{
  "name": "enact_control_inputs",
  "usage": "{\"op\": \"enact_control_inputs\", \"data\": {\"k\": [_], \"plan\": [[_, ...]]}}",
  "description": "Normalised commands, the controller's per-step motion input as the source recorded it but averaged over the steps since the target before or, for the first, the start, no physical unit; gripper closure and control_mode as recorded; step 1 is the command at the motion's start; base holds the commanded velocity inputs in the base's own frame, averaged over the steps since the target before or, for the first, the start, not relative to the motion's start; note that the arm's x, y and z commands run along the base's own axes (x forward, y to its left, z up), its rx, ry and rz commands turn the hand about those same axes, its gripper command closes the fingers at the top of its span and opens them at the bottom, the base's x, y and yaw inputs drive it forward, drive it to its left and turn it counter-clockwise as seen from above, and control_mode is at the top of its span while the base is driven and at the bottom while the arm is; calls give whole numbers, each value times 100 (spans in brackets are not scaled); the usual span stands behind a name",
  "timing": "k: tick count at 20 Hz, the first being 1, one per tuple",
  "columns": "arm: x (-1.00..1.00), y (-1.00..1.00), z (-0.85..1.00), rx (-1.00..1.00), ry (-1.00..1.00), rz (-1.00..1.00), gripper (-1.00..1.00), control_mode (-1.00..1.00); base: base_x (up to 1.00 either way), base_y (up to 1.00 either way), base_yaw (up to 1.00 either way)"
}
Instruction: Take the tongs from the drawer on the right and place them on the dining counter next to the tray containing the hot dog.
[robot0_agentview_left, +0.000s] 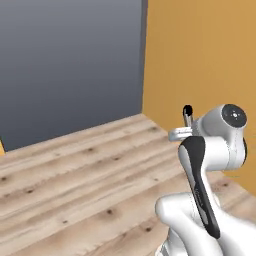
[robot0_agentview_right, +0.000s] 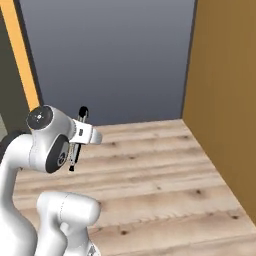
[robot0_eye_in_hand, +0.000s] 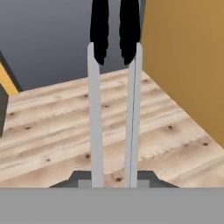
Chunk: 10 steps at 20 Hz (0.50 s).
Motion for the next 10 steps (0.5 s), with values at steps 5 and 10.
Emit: {"op": "enact_control_inputs", "data": {"k": [5,10], "plan": [[0,0,0,0,0,0,100,100,37,82,46],[0,0,0,0,0,0,100,100,0,100,70]]}}
